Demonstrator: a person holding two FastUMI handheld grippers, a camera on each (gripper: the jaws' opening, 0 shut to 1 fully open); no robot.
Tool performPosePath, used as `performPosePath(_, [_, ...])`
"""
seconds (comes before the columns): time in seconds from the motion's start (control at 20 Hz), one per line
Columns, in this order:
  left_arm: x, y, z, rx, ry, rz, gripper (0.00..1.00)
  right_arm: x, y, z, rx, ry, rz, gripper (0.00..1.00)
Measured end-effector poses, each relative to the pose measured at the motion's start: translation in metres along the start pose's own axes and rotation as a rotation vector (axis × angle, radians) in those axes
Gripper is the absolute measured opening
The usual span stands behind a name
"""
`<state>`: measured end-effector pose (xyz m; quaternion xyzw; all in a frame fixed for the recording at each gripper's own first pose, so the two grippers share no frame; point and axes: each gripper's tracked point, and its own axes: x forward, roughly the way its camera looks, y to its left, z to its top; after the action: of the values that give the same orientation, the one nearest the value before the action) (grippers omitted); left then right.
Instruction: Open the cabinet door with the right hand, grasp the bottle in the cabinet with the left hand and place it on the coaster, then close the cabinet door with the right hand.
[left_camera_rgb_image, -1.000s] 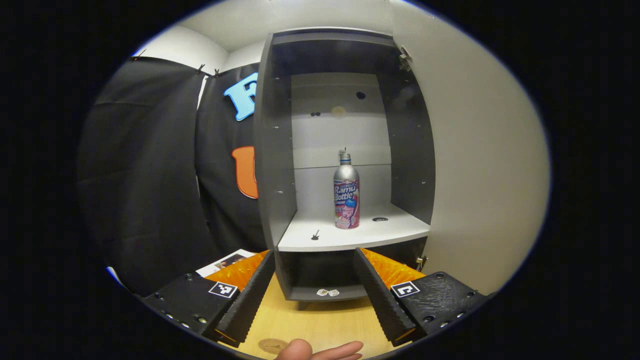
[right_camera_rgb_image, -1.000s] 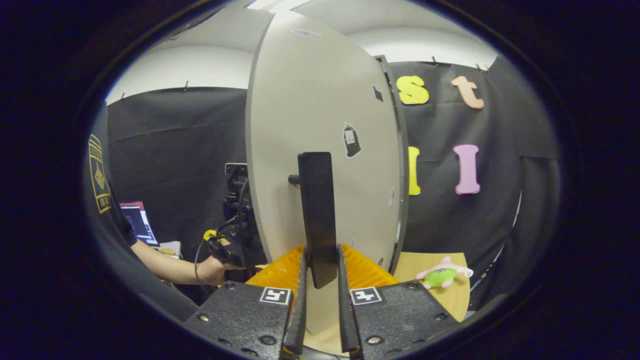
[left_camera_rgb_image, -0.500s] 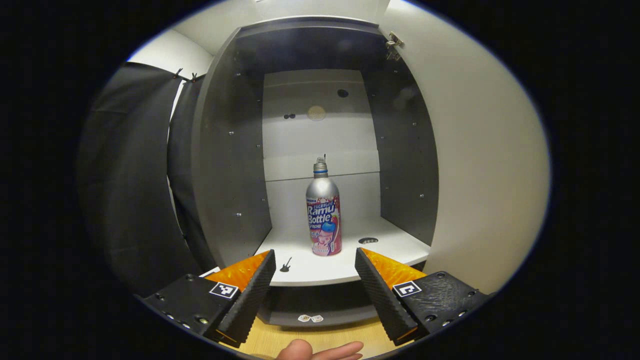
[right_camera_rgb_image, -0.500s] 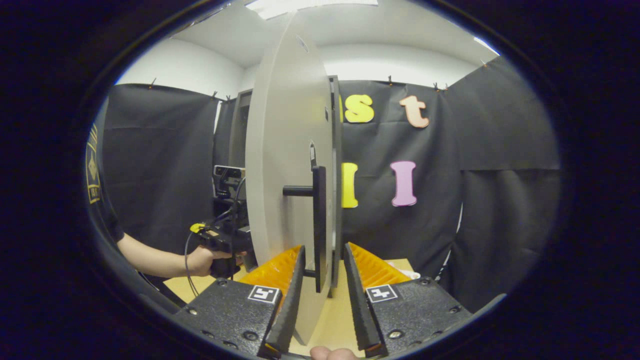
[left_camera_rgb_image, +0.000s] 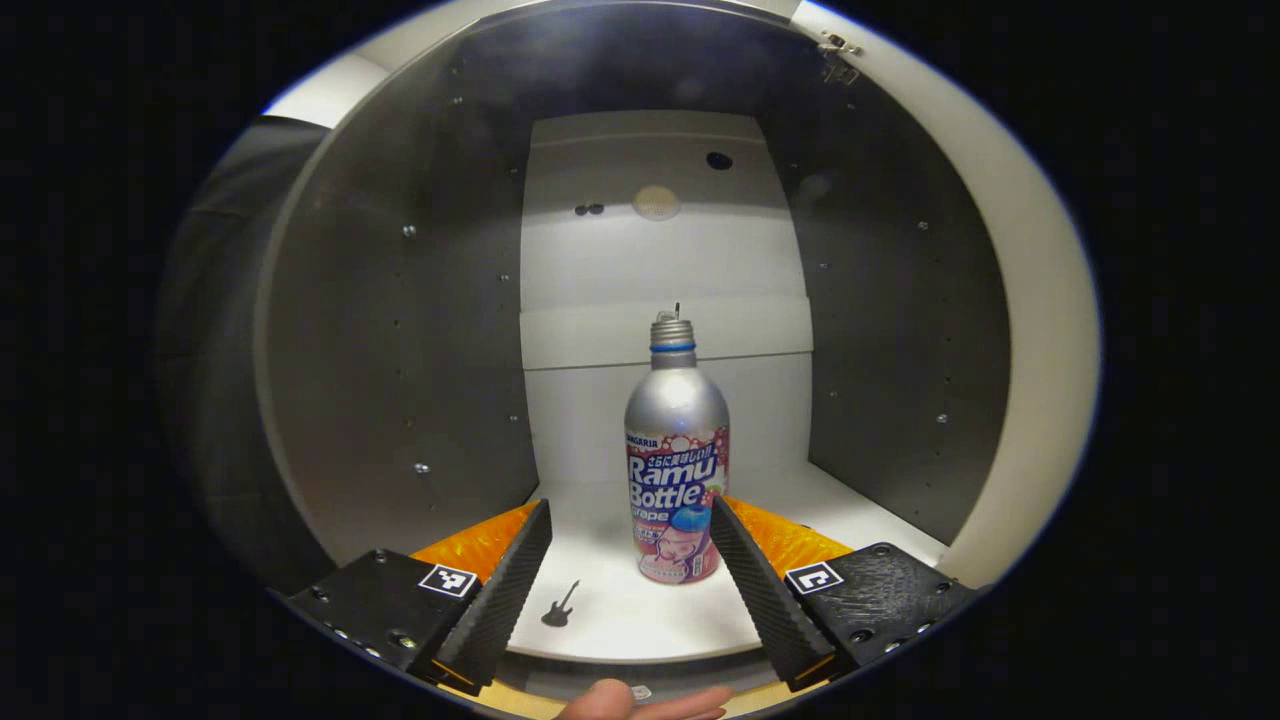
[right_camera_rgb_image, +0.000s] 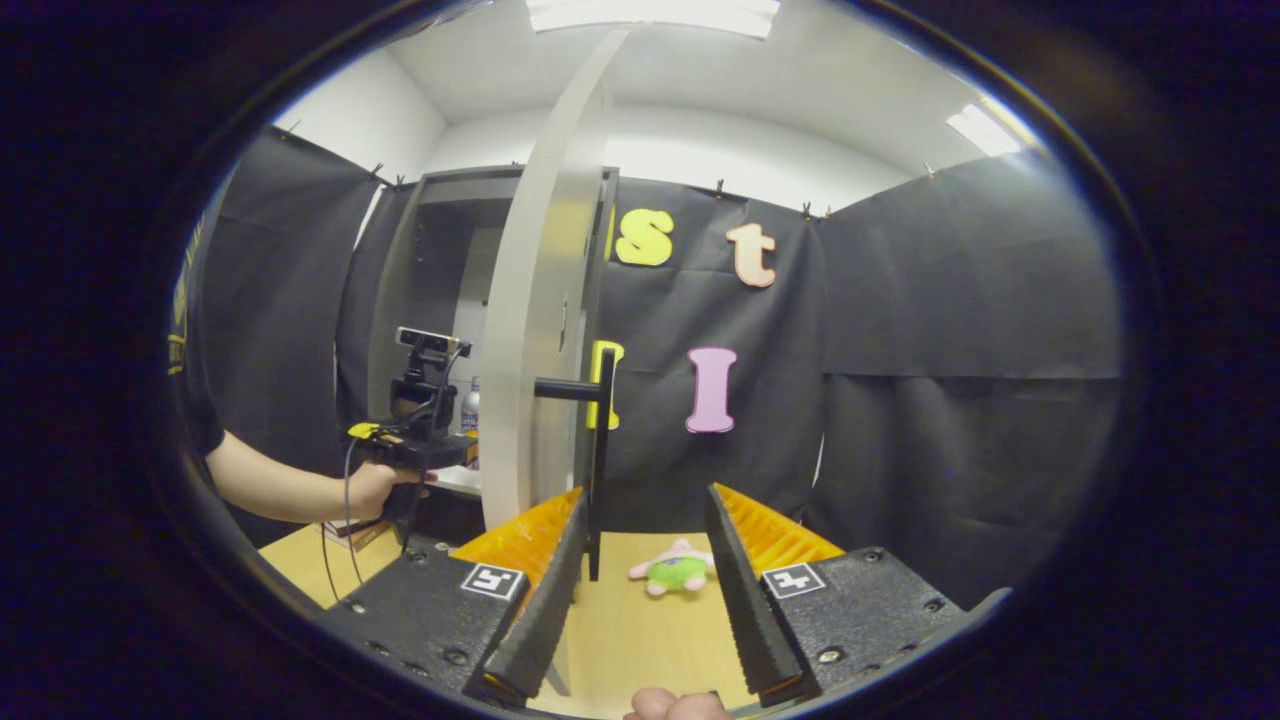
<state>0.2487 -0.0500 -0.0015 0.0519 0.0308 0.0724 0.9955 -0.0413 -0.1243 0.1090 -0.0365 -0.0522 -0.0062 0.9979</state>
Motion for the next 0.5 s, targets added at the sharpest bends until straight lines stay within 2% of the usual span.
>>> performPosePath(0.2, [0.023,0.000,-0.010,-0.042,0.014,0.007,0.96,-0.002,0.000,0.001,0.009,0.015,-0.023,0.73])
performPosePath(0.4, [0.029,-0.008,0.000,-0.009,-0.061,-0.007,0.97,0.000,-0.001,0.000,-0.014,0.029,-0.022,0.72])
performPosePath(0.5, [0.033,-0.008,0.001,0.007,-0.072,0.015,0.96,0.002,0.000,0.000,-0.031,0.029,-0.013,0.73])
